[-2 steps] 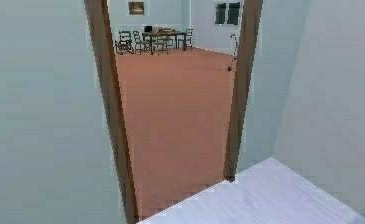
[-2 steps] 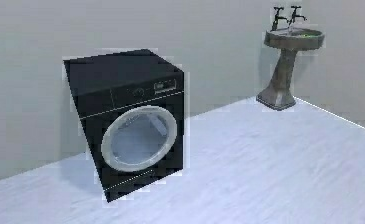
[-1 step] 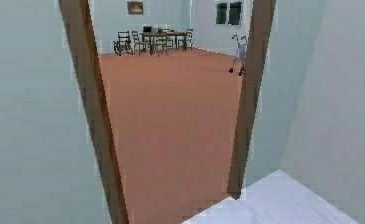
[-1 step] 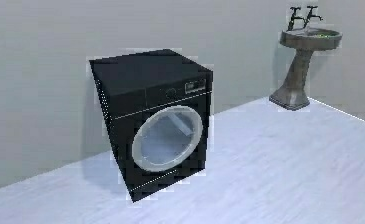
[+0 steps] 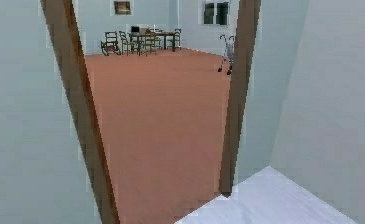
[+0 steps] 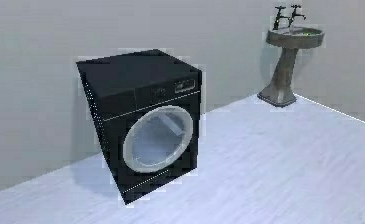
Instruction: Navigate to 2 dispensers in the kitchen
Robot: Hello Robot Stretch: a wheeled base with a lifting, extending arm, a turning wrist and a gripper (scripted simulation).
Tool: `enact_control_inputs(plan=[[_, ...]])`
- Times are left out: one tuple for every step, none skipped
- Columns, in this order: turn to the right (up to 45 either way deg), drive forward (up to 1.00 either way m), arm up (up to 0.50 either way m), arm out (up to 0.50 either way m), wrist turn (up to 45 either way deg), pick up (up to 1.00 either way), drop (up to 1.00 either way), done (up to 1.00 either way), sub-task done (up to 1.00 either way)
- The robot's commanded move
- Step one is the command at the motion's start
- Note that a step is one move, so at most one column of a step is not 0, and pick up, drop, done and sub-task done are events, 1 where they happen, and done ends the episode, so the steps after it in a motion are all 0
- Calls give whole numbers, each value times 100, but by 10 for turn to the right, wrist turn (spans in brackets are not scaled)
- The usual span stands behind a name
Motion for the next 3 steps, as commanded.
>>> enact_control_inputs(plan=[[0,90,0,0,0,0,0,0,0],[60,0,0,0,0,0,0,0,0],[0,60,0,0,0,0,0,0,0]])
